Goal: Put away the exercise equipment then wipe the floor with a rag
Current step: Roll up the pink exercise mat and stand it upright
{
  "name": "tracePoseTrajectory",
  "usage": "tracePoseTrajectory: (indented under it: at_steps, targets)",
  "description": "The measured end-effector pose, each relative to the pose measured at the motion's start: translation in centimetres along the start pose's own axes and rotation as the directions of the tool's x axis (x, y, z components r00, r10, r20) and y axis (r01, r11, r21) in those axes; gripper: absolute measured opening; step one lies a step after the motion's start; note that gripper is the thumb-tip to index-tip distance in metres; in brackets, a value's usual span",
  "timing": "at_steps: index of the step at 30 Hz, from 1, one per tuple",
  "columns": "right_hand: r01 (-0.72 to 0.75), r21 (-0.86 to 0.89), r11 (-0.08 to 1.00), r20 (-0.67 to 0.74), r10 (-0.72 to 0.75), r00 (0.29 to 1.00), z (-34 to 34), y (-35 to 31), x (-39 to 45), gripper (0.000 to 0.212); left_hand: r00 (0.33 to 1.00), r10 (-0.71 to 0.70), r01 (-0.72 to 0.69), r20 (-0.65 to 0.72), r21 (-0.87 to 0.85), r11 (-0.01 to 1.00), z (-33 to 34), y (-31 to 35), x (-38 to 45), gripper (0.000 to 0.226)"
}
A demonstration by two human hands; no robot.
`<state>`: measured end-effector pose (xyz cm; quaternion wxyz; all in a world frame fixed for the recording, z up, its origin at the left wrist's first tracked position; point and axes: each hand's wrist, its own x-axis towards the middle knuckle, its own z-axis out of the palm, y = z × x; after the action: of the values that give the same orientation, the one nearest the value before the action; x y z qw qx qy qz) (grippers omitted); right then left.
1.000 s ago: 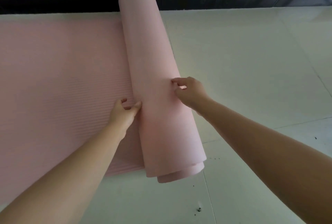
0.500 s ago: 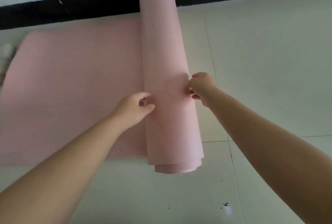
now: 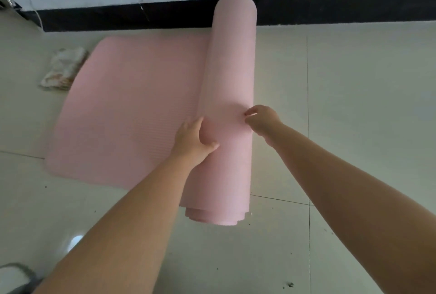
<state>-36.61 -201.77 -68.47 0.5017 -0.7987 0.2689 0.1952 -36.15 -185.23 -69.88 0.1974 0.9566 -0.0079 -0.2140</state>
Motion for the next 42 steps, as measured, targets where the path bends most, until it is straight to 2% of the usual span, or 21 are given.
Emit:
tracePoseTrajectory:
  at_steps: [5,10,12,15,18,21,23,26,28,29,32,34,36,38,40,42]
  targets:
    - [-0.068,-0.047,0.997,0.062,0.071,0.996,3.1,-0.1,-0.1,0.061,0.991,0.102,-0.104,-0.092,-0.01,0.995,-1.4,-2.4,0.6,0.065]
    - [0.005,-0.16,0.987,-0.042,-0.012,0.999,6.7,-1.9,0.1,0.039,0.971,0.22,-0.217,-0.09,0.04,0.975,-3.3,-6.9,1.7,0.056]
    - [0.0,-0.192,0.981,-0.057,-0.011,0.998,7.8,-2.9,0.6,0.025,0.975,0.209,-0.206,-0.073,0.056,0.977,-4.1,-8.9,2.2,0.056]
    - [-0.041,-0.256,0.966,-0.076,0.022,0.997,9.3,-4.8,1.4,0.033,0.987,0.157,-0.157,-0.023,0.006,0.988,-5.3,-10.8,3.7,0.044]
    - [-0.015,-0.369,0.929,-0.116,-0.031,0.993,10.4,-6.9,1.9,0.025,0.995,0.094,-0.092,0.017,-0.092,0.991,-6.3,-12.1,5.6,0.035]
    - [-0.018,-0.313,0.95,-0.154,-0.032,0.987,11.0,-8.3,2.3,0.028,0.989,0.111,-0.097,0.094,-0.14,0.985,-7.1,-13.6,6.9,0.039]
    - [-0.072,-0.265,0.961,-0.176,0.025,0.984,11.6,-9.3,2.5,0.027,0.978,0.145,-0.12,0.15,-0.164,0.979,-7.8,-14.4,7.5,0.048]
    - [-0.173,-0.281,0.944,-0.258,0.099,0.961,13.1,-11.2,2.7,0.03,0.955,0.254,-0.233,0.152,-0.141,0.962,-8.9,-14.8,8.6,0.067]
    - [-0.199,-0.252,0.947,-0.351,0.102,0.931,14.2,-12.1,2.8,0.03,0.899,0.42,-0.414,0.124,-0.074,0.907,-10.0,-15.0,9.6,0.079]
    - [-0.203,-0.225,0.953,-0.38,0.106,0.919,14.6,-12.4,2.7,0.028,0.848,0.511,-0.512,0.14,-0.028,0.858,-10.7,-15.2,10.2,0.087]
    - [-0.177,-0.19,0.966,-0.457,0.073,0.887,15.8,-13.0,2.3,0.025,0.692,0.653,-0.714,0.308,0.152,0.684,-12.5,-16.0,12.3,0.096]
    - [-0.16,-0.073,0.984,-0.453,0.11,0.885,16.6,-13.3,2.0,0.028,0.639,0.678,-0.762,0.363,0.186,0.62,-13.5,-16.6,13.8,0.081]
    - [-0.15,0.113,0.982,-0.457,0.186,0.87,17.3,-13.4,1.8,0.033,0.608,0.715,-0.793,0.344,0.218,0.569,-14.5,-16.9,15.0,0.065]
    - [-0.133,0.268,0.954,-0.482,0.252,0.839,17.9,-13.4,1.6,0.032,0.589,0.749,-0.806,0.302,0.291,0.516,-15.1,-16.9,15.8,0.065]
    - [-0.206,0.254,0.945,-0.522,0.314,0.793,18.6,-13.1,1.2,0.037,0.579,0.763,-0.809,0.289,0.322,0.492,-15.4,-16.8,16.4,0.072]
    - [-0.348,0.152,0.925,-0.511,0.374,0.774,19.8,-12.6,0.5,0.034,0.556,0.771,-0.82,0.312,0.355,0.448,-15.3,-16.5,16.8,0.071]
